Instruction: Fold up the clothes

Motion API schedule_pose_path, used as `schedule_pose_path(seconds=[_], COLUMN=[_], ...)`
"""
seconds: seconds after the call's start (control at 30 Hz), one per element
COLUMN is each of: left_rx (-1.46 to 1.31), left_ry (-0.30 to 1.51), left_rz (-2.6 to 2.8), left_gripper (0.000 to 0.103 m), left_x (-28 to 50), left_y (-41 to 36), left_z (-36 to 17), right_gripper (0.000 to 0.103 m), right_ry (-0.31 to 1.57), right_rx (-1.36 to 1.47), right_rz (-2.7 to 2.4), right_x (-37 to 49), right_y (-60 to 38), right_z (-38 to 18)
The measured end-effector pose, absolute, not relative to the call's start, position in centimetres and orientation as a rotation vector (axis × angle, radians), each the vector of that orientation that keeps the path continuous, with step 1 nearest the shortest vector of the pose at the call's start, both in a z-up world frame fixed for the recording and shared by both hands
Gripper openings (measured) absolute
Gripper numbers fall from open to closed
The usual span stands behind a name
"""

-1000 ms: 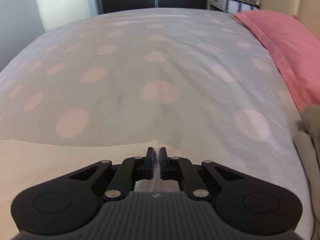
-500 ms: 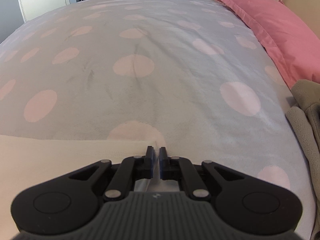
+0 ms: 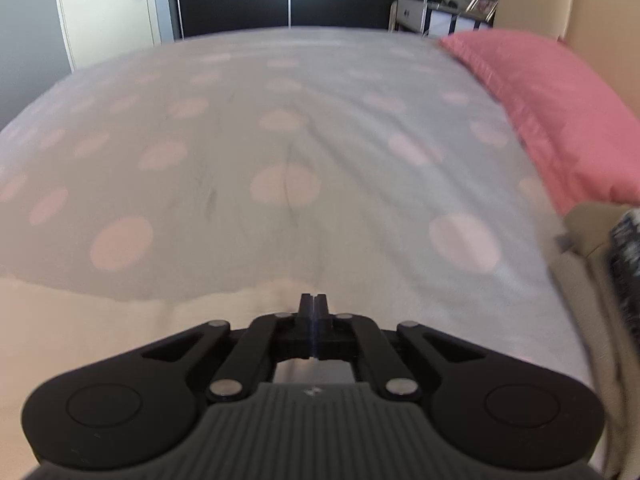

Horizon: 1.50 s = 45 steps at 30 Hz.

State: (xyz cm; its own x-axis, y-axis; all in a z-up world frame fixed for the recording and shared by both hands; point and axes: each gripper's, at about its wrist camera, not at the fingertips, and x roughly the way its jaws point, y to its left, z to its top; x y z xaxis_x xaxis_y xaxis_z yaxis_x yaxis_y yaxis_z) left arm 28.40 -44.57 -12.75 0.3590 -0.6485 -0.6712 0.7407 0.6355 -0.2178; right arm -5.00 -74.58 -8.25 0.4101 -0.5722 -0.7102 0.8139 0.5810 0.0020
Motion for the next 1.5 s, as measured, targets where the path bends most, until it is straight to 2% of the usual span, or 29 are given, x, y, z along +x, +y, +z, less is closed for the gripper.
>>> schedule_pose_path(seconds=[0.2, 0.27, 0.47, 0.53, 0.6, 0.7, 0.93, 0.97, 1.0, 1.03, 1.2, 1.27, 1.33, 1.4, 1.5], left_rx=[0.178, 0.198, 0.239, 0.251, 0.264, 0.271, 0.275, 0.274, 0.273, 0.272, 0.245, 0.232, 0.227, 0.225, 0.222], left_ry=[0.696, 0.688, 0.712, 0.722, 0.729, 0.749, 0.799, 0.805, 0.809, 0.812, 0.816, 0.828, 0.84, 0.849, 0.863], left_rz=[-0.948, -0.947, -0.919, -0.911, -0.906, -0.89, -0.858, -0.854, -0.85, -0.846, -0.866, -0.866, -0.854, -0.844, -0.829], left_gripper=[0.0, 0.0, 0.0, 0.0, 0.0, 0.0, 0.0, 0.0, 0.0, 0.0, 0.0, 0.009, 0.03, 0.034, 0.034], left_x=[26.7, 26.1, 25.5, 25.8, 26.2, 27.1, 29.1, 29.3, 29.4, 29.5, 29.4, 29.4, 29.5, 29.6, 29.9], left_y=[-42.3, -42.5, -43.8, -44.1, -44.3, -44.5, -44.4, -44.4, -44.3, -44.3, -44.5, -44.6, -44.6, -44.4, -44.1], left_z=[-5.3, -4.5, -5.1, -6.0, -6.9, -8.5, -12.5, -13.0, -13.3, -13.6, -14.0, -14.2, -14.6, -15.1, -15.8], right_gripper=[0.0, 0.005, 0.01, 0.021, 0.022, 0.033, 0.031, 0.028, 0.014, 0.004, 0.003, 0.003, 0.0, 0.0, 0.0], right_ry=[0.628, 0.627, 0.701, 0.731, 0.762, 0.813, 0.92, 0.927, 0.922, 0.921, 0.88, 0.877, 0.908, 0.91, 0.89], right_rx=[0.419, 0.454, 0.54, 0.527, 0.511, 0.47, 0.378, 0.381, 0.365, 0.332, 0.194, 0.215, 0.187, 0.226, 0.309], right_rz=[-0.874, -0.879, -0.798, -0.775, -0.75, -0.735, -0.741, -0.738, -0.739, -0.74, -0.759, -0.81, -0.909, -0.982, -1.018], right_x=[-8.6, -9.3, -8.1, -6.7, -5.3, -3.0, 0.3, 0.4, 0.4, 0.4, -0.3, -1.4, -2.4, -4.4, -7.3], right_y=[-74.1, -73.8, -72.7, -72.5, -72.4, -72.7, -73.9, -74.0, -73.8, -73.5, -72.5, -73.6, -74.5, -76.1, -77.7], right_z=[-1.9, -1.3, -4.6, -6.0, -7.3, -9.4, -13.4, -13.9, -14.1, -14.1, -12.0, -11.5, -11.8, -12.1, -12.3])
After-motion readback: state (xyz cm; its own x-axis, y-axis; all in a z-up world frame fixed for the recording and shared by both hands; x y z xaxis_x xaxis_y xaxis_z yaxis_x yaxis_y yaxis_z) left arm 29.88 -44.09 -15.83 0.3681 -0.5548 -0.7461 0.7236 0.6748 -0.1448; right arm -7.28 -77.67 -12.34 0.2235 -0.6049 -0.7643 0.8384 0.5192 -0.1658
